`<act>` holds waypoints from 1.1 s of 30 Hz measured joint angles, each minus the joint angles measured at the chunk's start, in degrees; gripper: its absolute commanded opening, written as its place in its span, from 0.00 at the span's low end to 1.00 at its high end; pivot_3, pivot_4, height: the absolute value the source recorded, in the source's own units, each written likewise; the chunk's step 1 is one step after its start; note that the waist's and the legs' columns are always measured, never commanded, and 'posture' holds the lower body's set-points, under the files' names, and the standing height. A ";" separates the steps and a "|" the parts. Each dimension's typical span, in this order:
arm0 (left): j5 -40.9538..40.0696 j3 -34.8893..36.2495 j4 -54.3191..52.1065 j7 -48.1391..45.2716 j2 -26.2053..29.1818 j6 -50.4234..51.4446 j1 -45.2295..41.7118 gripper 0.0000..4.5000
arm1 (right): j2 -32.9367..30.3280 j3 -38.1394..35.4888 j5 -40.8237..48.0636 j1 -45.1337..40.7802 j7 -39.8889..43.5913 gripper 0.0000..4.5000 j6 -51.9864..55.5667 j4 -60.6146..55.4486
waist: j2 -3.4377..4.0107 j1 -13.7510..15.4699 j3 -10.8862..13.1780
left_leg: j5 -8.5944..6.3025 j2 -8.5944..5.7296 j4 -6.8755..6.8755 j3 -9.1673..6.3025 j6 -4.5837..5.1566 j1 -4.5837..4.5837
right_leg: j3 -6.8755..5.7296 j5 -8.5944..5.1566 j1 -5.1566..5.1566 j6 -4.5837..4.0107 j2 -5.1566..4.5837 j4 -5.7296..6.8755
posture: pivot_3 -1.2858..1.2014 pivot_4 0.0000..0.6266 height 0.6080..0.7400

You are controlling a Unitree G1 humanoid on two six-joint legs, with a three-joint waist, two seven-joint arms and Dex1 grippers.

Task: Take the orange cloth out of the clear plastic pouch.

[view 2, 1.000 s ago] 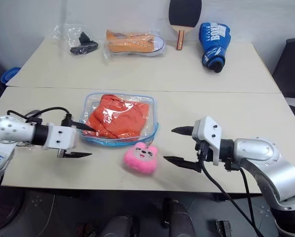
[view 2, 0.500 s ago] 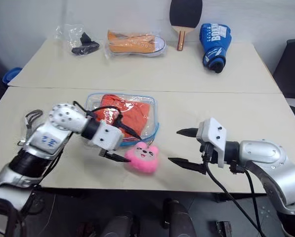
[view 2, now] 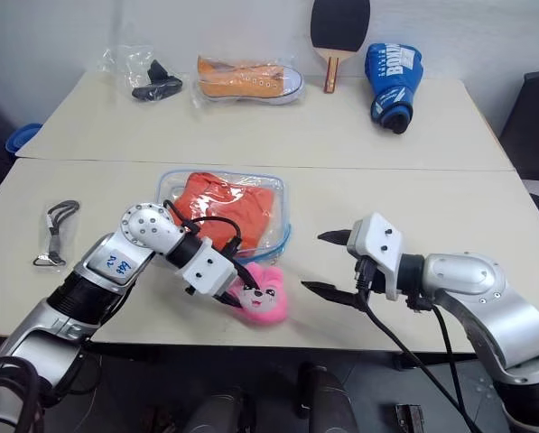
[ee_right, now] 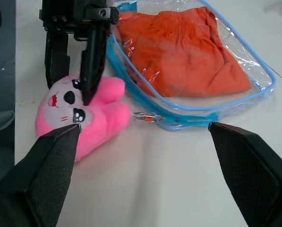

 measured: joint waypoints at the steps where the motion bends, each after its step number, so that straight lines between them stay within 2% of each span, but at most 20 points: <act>1: -0.04 0.06 0.18 -0.25 0.18 -0.31 0.06 0.15 | 0.29 0.76 -0.59 -0.55 0.07 1.00 -0.47 0.75 | 0.00 -0.01 0.00 | 0.00 0.00 0.00 0.00 0.00 0.00 | -0.01 0.00 0.00 0.00 0.01 0.00 | 0.52 0.24 1.00; 3: -0.12 0.32 0.30 -0.78 1.10 -0.68 0.34 0.03 | 0.96 3.59 -3.72 -2.41 0.38 1.00 -3.19 3.48 | 0.00 -0.15 0.00 | 0.00 0.01 0.00 0.02 0.00 0.00 | 0.00 0.00 -0.01 0.00 0.01 0.00 | 0.52 0.24 1.00; 4: -0.17 0.50 0.30 -0.89 1.57 -0.81 0.45 0.01 | 1.14 4.97 -5.50 -3.19 0.53 1.00 -4.66 4.77 | 0.00 -0.22 0.00 | 0.00 0.02 0.00 0.03 0.00 0.01 | 0.01 0.00 -0.01 0.00 0.03 0.00 | 0.52 0.24 1.00; 7: -0.34 1.23 0.22 -0.93 3.45 -0.71 0.67 0.01 | 2.25 9.58 -12.19 -6.18 0.71 1.00 -10.18 9.64 | 0.00 -0.39 0.00 | 0.00 0.02 0.00 0.04 0.00 0.00 | 0.01 0.00 -0.06 0.00 0.04 0.03 | 0.52 0.24 1.00; 12: -0.77 2.85 0.02 -0.93 5.12 1.31 0.83 0.01 | 7.66 15.78 -20.70 -12.31 0.54 1.00 -18.35 18.86 | 0.00 -0.67 0.00 | 0.01 0.02 0.01 0.03 0.01 0.02 | -0.02 0.00 -0.16 -0.01 0.03 0.07 | 0.52 0.24 1.00; 15: -0.83 3.33 -0.89 -0.92 5.81 1.76 1.42 0.00 | 11.34 18.83 -24.59 -15.72 0.60 0.87 -22.47 23.65 | 0.00 -0.87 0.00 | 0.01 0.02 0.06 0.01 0.01 0.03 | -0.07 0.00 -0.22 -0.01 -0.01 0.07 | 0.52 0.24 1.00; 19: -1.11 4.59 -2.30 -0.86 6.82 3.06 2.91 0.00 | 13.49 20.82 -28.16 -17.72 1.14 0.58 -26.87 28.59 | 0.00 -1.18 0.00 | 0.01 0.02 0.09 -0.02 0.01 0.00 | -0.12 0.00 -0.22 -0.01 -0.03 0.05 | 0.52 0.24 1.00; 26: -1.16 5.13 -3.39 -0.57 7.56 3.56 3.46 0.00 | 15.77 22.61 -32.14 -20.52 2.26 0.58 -33.16 35.63 | 0.01 -1.40 0.00 | 0.00 0.03 0.11 -0.04 0.01 0.00 | -0.13 0.00 -0.22 -0.01 -0.05 0.07 | 0.52 0.24 1.00; 28: -1.14 5.23 -3.39 -0.30 7.56 3.56 3.46 0.00 | 16.36 22.61 -32.14 -20.91 2.69 0.50 -33.72 36.18 | 0.01 -1.40 0.00 | 0.00 0.04 0.11 -0.05 0.01 0.00 | -0.13 0.00 -0.22 -0.01 -0.05 0.07 | 0.52 0.24 1.00; 29: -1.14 5.29 -3.39 -0.24 7.56 3.56 3.46 0.00 | 16.64 22.61 -32.12 -21.18 2.90 0.45 -33.82 36.22 | 0.01 -1.39 0.00 | 0.00 0.04 0.11 -0.05 0.01 0.00 | -0.13 0.00 -0.22 -0.01 -0.05 0.07 | 0.52 0.24 1.00; 33: -0.99 5.38 -3.40 -0.01 7.56 3.30 3.60 0.00 | 16.93 22.60 -31.97 -22.21 4.40 0.15 -34.90 36.24 | 0.01 -1.41 0.00 | 0.00 0.04 0.11 -0.05 0.01 0.01 | -0.13 0.00 -0.22 -0.01 -0.05 0.08 | 0.52 0.24 1.00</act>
